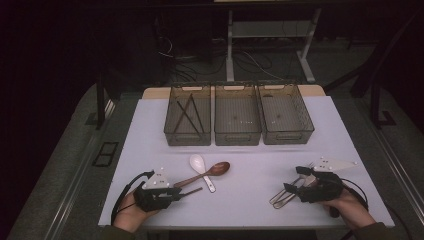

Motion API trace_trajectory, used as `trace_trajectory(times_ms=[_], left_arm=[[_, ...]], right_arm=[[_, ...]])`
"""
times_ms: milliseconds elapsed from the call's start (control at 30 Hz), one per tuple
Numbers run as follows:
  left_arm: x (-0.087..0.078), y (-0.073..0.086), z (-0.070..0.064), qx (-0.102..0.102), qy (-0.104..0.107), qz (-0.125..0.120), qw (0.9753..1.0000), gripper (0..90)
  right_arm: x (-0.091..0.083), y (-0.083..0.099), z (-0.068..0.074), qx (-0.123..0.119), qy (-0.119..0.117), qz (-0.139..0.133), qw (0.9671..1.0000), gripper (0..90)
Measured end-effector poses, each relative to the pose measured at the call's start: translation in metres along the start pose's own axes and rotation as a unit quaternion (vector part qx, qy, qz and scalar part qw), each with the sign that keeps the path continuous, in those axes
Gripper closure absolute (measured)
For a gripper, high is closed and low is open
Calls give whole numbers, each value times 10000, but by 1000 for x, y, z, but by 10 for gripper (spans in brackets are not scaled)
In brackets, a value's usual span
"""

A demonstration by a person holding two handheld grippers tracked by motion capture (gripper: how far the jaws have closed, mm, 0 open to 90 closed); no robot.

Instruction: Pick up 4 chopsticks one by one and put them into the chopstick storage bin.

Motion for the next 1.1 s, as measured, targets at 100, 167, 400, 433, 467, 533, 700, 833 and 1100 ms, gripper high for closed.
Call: trace_trajectory(times_ms=[100, 167, 400, 433, 467, 533, 700, 833, 1100], left_arm=[[-2, 5, 1, -56, -21, 37, 10000, 772], [-2, 7, 2, -86, -36, 89, 9999, 782], [0, 12, 6, -82, 40, 158, 9998, 818], [0, 12, 6, -84, 39, 158, 9998, 819], [0, 12, 5, -85, 38, 164, 9998, 820], [0, 12, 5, -37, 36, 166, 9998, 827], [0, 10, 5, 39, 49, 203, 9998, 844], [-1, 9, 6, 17, 51, 180, 9998, 844], [-3, 6, 7, 20, 96, 84, 9999, 844]], right_arm=[[0, 0, 0, -2, 3, 12, 10000, 174], [0, 0, 0, -4, 0, 6, 10000, 174], [0, 0, 0, -1, -6, 9, 10000, 174], [0, 0, 0, -2, -5, 11, 10000, 174], [0, 1, 0, -7, -4, 12, 10000, 174], [0, 1, 0, -16, -4, 9, 10000, 174], [0, 1, 1, -12, 0, 4, 10000, 174], [-3, 1, 2, -14, -8, -67, 10000, 174], [0, 3, 7, -171, 8, -137, 9998, 173]])
Point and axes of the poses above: each handheld gripper's, and its own axes: x roughly forward along the jaws, y roughly out of its underside, z roughly to its left, the point moved 2 cm from there along x, roughly forward along the jaws, and after that the axes turned 2 degrees about y, right-handed, at the moved point
